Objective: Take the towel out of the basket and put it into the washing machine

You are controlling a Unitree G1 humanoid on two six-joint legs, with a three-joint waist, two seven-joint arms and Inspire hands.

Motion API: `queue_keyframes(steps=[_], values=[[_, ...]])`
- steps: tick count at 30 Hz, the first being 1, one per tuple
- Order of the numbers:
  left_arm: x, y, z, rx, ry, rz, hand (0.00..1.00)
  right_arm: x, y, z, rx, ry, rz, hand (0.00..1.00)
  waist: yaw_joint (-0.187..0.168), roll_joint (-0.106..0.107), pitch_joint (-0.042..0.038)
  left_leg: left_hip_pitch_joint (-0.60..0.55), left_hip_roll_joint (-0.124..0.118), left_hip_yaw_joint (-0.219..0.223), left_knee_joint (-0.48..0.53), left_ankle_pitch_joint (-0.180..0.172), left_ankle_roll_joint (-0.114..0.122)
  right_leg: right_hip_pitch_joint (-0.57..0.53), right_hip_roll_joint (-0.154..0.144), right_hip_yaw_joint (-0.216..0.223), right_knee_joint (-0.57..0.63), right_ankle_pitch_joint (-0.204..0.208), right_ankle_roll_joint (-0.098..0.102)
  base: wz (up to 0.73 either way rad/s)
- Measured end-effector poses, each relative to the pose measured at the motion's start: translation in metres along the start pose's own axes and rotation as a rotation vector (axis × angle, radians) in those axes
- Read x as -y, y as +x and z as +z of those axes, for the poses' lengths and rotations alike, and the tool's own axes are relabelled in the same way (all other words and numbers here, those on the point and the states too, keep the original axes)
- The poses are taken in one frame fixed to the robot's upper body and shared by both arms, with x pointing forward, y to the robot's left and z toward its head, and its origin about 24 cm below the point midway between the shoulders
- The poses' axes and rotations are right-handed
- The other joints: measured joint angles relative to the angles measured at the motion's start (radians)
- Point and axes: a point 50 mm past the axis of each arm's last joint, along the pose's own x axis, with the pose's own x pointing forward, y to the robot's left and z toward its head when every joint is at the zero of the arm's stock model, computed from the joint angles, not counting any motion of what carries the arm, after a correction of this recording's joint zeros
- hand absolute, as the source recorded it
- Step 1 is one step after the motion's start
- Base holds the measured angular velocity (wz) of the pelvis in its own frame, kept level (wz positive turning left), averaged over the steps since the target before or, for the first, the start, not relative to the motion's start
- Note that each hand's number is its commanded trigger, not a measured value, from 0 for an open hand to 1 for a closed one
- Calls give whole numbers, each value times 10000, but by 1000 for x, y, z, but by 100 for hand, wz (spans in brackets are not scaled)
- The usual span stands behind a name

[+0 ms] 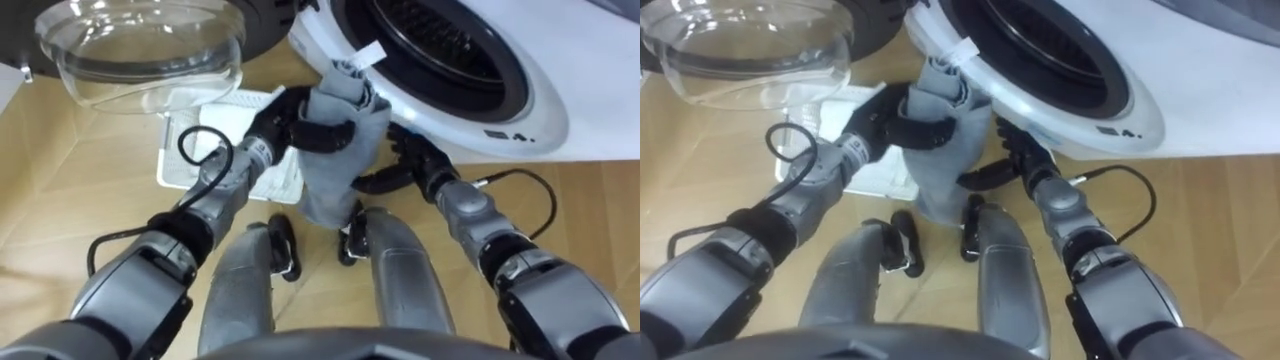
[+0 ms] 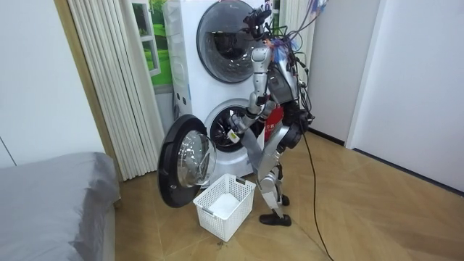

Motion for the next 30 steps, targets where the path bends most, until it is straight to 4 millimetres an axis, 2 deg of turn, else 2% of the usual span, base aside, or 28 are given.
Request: queue_keyframes(steps=[2, 8, 9, 10, 13, 19, 23, 27, 30], values=[[3, -1, -1, -12, -159, -238, 100, 0, 0, -1, -13, 4, 2, 0, -8, 2, -18, 22, 68, -4, 8, 16, 25, 98, 43, -66, -131, 88, 1, 0], [6, 0, 2, 37, -381, -745, 100, -1, -1, -2, -15, -79, 163, 0, -44, 28, -58, 6, 71, 16, -89, 90, 119, 119, 36, -81, -224, 262, 31, 0], [6, 0, 2, 29, -406, -793, 100, -2, -1, -3, -29, -95, 213, 0, -26, 45, -96, 1, 72, 15, -100, 102, 125, 121, 36, -88, -239, 284, 30, 0], [6, 0, 2, 12, -482, -881, 100, -3, -3, -6, -30, -77, 260, 0, -13, 47, -169, 4, 72, 15, -103, 112, 122, 127, 36, -93, -243, 293, 27, 0], [6, 0, 5, 156, -759, -1044, 100, -6, -5, -11, -60, -11, 397, 0, -21, 62, -268, 36, 74, 12, -99, 126, 116, 160, 36, -94, -243, 302, 20, 0], [4, 0, 11, 345, -1155, -1079, 100, -7, -5, -10, 62, 177, 363, 0, -31, 82, -269, 81, 108, -73, -94, 155, 94, 288, 63, -204, -350, 354, -20, 2], [4, 2, 20, 631, -860, -1154, 100, -4, -5, -8, 289, 400, 136, 0, 22, 149, -244, 48, 246, -183, -113, 172, 65, 464, 252, -317, -731, 533, -46, 1], [8, 3, 26, 735, -197, -1394, 100, -2, -6, -8, 343, 507, -31, 0, 16, 242, -213, 46, 239, -189, -148, 173, 62, 467, 253, -311, -750, 536, -35, 0], [15, 4, 31, 706, 1148, -1748, 100, -2, -6, -12, 157, 476, -40, 0, 21, 287, -187, 77, 222, -147, -243, 177, 56, 446, 237, -293, -745, 535, -35, -1]])
